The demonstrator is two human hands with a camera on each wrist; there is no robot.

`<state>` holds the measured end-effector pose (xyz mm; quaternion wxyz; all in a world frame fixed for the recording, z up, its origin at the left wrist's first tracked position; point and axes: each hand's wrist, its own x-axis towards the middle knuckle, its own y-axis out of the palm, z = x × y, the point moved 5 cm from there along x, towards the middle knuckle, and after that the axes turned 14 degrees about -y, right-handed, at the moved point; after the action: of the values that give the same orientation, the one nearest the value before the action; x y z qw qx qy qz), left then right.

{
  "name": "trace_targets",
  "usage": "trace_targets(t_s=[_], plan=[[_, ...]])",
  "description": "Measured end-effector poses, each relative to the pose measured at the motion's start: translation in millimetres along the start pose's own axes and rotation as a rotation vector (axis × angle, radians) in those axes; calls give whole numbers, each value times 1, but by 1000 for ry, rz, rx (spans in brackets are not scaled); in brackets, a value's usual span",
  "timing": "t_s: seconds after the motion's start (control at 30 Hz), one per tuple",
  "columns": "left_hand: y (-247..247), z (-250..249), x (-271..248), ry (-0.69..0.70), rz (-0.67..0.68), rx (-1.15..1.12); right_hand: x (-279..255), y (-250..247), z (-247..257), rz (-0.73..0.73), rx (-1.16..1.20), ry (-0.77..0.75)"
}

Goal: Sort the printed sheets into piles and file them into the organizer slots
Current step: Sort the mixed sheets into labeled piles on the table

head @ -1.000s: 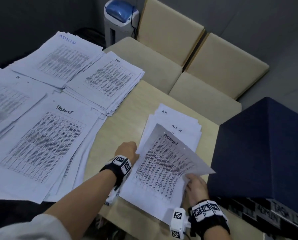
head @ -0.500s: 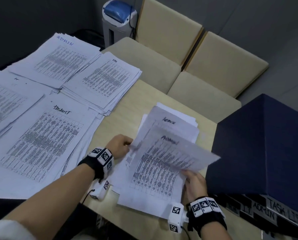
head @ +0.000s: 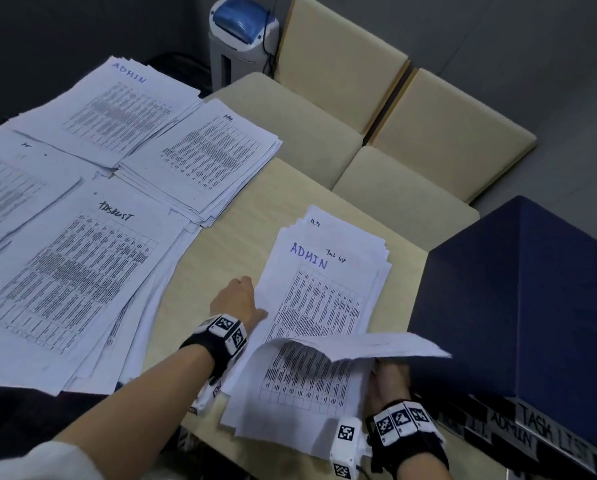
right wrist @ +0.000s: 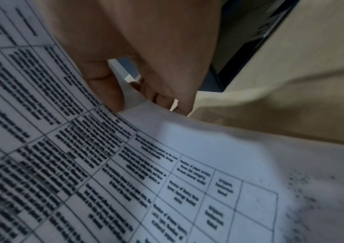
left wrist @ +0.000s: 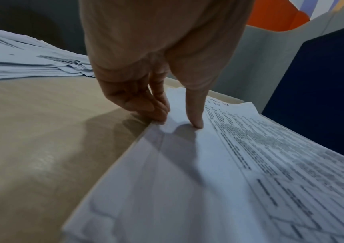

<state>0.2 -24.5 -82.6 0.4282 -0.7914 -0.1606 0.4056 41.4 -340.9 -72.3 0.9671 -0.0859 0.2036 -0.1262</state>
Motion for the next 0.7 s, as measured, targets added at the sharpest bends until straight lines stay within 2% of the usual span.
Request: trace_targets(t_s=[0.17,0.27,0.4,0.47,0.57,0.63,0.7], plan=[[-2,6,4,-32,56,26,-8,13,18,147,67,-31],[-4,13,4,-36,29,46,-14,15,24,158,84,-80],[-13,23,4,-22,15,8,-14,23,19,178,119,-37],[-19,27,6,15,2,-63,-19,31,19,214,192,17],[-30,32,8,158,-36,-274,-22,40,22,248,228,64],[-39,34,7,230,-25,-467,-19,44,22,273,247,27],[-47,32,2,268,45,-622,-18,48,27,282,274,-10]])
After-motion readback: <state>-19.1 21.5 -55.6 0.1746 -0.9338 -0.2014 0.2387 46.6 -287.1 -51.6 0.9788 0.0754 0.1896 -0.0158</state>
